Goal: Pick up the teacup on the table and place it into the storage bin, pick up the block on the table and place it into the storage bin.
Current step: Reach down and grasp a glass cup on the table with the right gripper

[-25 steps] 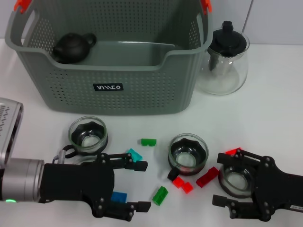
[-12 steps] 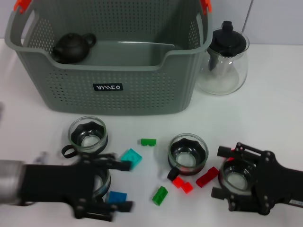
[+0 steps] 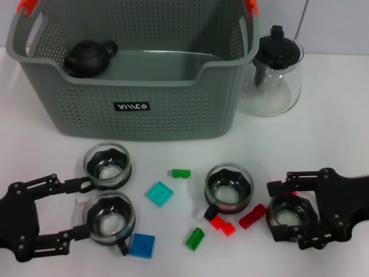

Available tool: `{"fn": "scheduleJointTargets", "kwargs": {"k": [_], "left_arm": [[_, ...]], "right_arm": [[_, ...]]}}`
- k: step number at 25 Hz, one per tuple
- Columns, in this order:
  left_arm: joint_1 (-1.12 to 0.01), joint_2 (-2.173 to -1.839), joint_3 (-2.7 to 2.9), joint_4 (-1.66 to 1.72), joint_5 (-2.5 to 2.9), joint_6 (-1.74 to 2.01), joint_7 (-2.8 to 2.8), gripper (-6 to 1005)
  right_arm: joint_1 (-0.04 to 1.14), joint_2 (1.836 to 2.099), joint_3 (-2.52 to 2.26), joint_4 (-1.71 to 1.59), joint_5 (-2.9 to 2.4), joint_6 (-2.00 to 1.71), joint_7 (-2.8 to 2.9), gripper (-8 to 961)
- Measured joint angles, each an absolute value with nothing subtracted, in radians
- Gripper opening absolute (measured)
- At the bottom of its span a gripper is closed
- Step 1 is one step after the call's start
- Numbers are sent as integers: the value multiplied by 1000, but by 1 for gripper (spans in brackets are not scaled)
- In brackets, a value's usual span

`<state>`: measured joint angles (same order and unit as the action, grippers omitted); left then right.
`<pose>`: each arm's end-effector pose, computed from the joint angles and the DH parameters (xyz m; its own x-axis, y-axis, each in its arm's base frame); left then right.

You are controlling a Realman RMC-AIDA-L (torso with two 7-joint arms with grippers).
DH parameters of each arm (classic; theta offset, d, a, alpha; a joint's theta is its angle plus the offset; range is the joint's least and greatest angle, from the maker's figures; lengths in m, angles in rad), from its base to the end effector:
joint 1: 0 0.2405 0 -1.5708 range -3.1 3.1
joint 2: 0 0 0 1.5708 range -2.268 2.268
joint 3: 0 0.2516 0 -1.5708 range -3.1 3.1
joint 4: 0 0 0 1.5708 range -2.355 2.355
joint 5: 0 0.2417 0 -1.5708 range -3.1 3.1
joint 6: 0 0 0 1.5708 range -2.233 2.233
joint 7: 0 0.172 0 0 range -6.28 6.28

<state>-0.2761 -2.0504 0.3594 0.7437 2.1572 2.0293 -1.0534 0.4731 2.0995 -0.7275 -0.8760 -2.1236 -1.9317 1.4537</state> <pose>-0.3310 0.2368 0.0424 0.7870 0.1851 0.5886 0.3457 -0.9224 -0.1721 0.2476 0.3051 -0.0015 0.8611 -0.3192 -0.3957 -0.2987 -0.9475 0.1142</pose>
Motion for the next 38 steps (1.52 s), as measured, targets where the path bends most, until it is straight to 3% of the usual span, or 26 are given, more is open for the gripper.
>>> {"fn": "scheduleJointTargets", "kwargs": {"k": [6, 11, 17, 31, 38], "left_arm": [[-280, -2057, 354, 733, 2166, 2004, -1049, 824], [-289, -2059, 355, 719, 2168, 1994, -1048, 824], [-289, -2059, 355, 695, 2168, 1971, -1045, 824], [-282, -2067, 348, 681, 2168, 1957, -1045, 825], [-281, -2069, 347, 672, 2167, 1957, -1045, 825]], "right_arm": [[610, 2096, -962, -1135, -2245, -1948, 1808, 863], [775, 2099, -1134, -1189, -2393, -1964, 2008, 855], [885, 2103, -1314, -1194, -2488, -1903, 2175, 846], [851, 2108, -1668, -1183, -2445, -1597, 2191, 824], [819, 2105, -1733, -1172, -2455, -1500, 2208, 600]]}}
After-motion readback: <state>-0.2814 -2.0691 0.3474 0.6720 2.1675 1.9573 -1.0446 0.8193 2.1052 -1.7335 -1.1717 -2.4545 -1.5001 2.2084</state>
